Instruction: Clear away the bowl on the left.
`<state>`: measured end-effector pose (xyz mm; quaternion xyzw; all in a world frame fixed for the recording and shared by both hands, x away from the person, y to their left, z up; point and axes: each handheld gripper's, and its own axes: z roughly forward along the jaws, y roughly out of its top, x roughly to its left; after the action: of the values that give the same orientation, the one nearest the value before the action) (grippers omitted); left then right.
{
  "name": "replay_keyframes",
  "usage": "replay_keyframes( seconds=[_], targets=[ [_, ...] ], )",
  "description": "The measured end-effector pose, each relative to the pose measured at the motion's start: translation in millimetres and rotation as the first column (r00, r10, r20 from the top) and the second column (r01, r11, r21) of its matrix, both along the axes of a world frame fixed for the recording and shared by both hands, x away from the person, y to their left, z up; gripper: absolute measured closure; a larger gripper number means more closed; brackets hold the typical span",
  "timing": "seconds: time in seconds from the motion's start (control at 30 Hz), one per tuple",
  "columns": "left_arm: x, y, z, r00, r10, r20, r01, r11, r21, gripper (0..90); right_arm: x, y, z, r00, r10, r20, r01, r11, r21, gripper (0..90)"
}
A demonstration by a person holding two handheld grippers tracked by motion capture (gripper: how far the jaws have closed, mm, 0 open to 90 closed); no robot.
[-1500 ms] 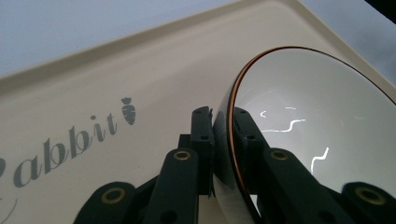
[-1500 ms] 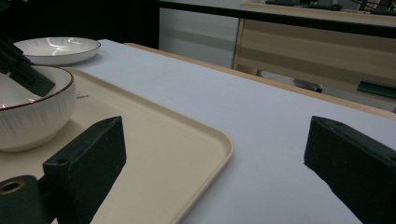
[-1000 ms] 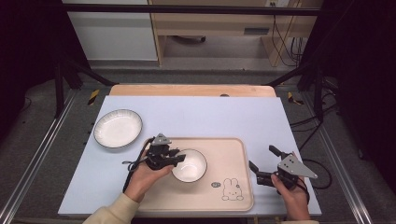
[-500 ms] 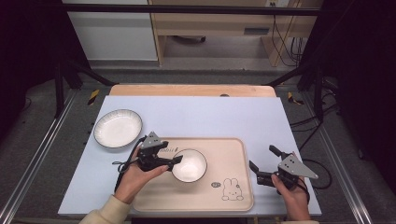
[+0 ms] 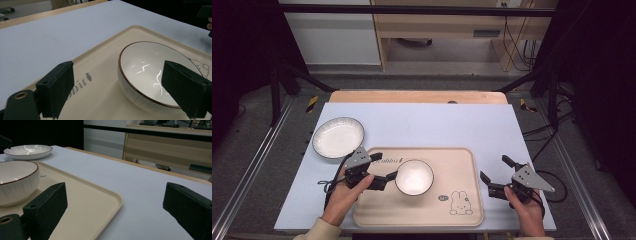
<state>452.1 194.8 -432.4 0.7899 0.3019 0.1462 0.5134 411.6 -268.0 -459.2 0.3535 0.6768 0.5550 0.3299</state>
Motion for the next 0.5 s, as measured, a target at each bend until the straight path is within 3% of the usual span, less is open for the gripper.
replay_keyframes(
  seconds=[0.5],
  targets=[
    [-8.3, 36.1, -3.3, 0.9981, 0.052, 0.031, -0.051, 0.9978, -0.043, 6.6, -0.2, -0.4, 0.1, 1.0, -0.003, -0.001, 0.003, 1.0, -0.001, 5.7]
  ],
)
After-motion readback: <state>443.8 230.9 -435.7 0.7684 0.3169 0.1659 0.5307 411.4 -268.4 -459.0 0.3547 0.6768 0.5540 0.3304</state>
